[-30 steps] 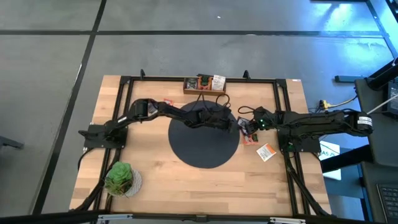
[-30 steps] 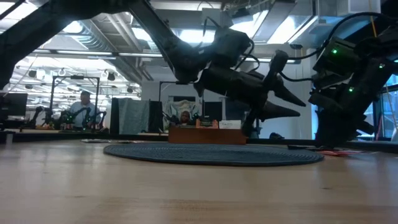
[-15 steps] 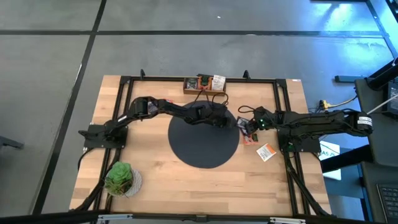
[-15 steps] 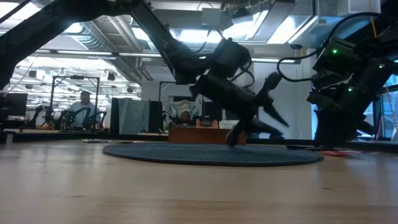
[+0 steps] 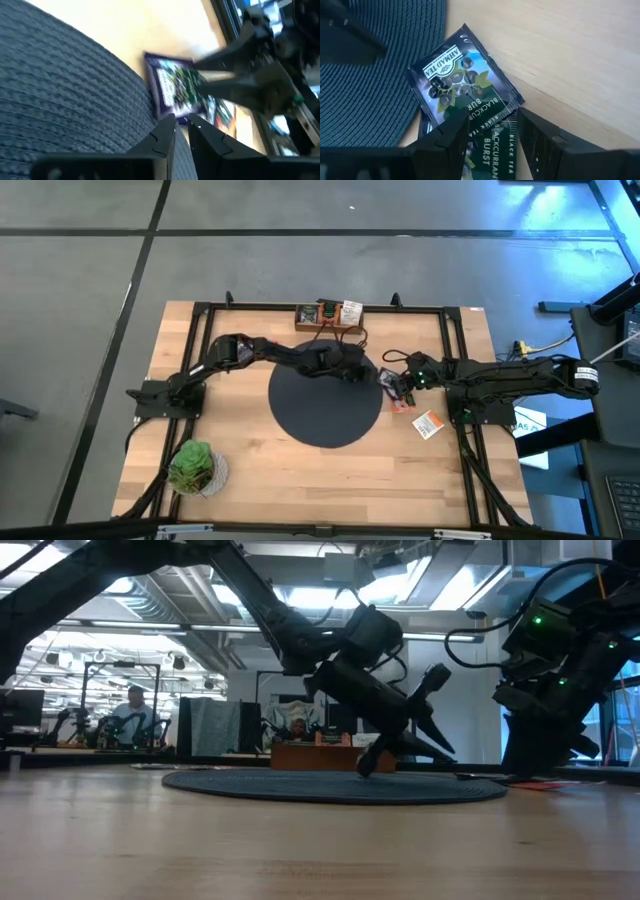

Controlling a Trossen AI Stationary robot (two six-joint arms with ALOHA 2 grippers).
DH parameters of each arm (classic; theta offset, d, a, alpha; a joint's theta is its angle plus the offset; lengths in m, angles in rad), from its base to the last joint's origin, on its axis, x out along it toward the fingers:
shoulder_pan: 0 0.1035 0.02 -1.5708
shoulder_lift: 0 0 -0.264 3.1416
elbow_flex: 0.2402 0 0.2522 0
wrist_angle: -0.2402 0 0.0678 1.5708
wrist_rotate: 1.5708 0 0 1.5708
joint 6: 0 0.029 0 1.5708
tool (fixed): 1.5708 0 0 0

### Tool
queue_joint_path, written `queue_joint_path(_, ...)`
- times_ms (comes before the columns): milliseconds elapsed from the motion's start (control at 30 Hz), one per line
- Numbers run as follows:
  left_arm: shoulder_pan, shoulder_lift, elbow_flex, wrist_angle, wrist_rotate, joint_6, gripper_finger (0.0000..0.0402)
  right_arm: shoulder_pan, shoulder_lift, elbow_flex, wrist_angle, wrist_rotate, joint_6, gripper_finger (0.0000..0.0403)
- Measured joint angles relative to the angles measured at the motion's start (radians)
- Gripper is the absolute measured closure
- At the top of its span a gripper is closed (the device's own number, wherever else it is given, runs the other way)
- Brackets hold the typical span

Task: Pick & Place Tea
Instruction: Put the purple tea bag into the left section of the wooden organizer

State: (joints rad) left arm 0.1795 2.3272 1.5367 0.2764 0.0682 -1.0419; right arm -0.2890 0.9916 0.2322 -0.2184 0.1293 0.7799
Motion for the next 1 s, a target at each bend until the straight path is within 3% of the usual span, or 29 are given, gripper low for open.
queue_joint_path(100,0.000,0.002,0.069,-0.114,0.037,0.047,0.0368,0.000,0.000,0.000,0.000,0.002,-0.001,0.0235)
queue_joint_path(267,-0.005,0.002,0.186,-0.372,-0.034,0.201,0.0397,0.000,0.000,0.000,-0.001,0.005,-0.002,0.0235)
queue_joint_path(433,0.003,0.008,0.209,-0.386,-0.045,0.209,0.0397,0.000,0.000,0.000,-0.001,0.006,0.000,0.0235)
queue_joint_path(533,0.016,0.040,0.211,-0.399,0.012,0.187,0.0399,0.000,0.000,0.000,0.000,0.009,0.000,0.0235)
queue_joint_path(767,-0.027,0.136,0.451,-0.657,-0.034,0.326,0.0399,-0.001,0.002,0.001,0.001,0.009,0.002,0.0235)
queue_joint_path(1000,-0.025,0.198,0.535,-0.677,-0.024,0.331,0.0396,-0.002,0.002,0.000,-0.004,0.012,0.004,0.0235)
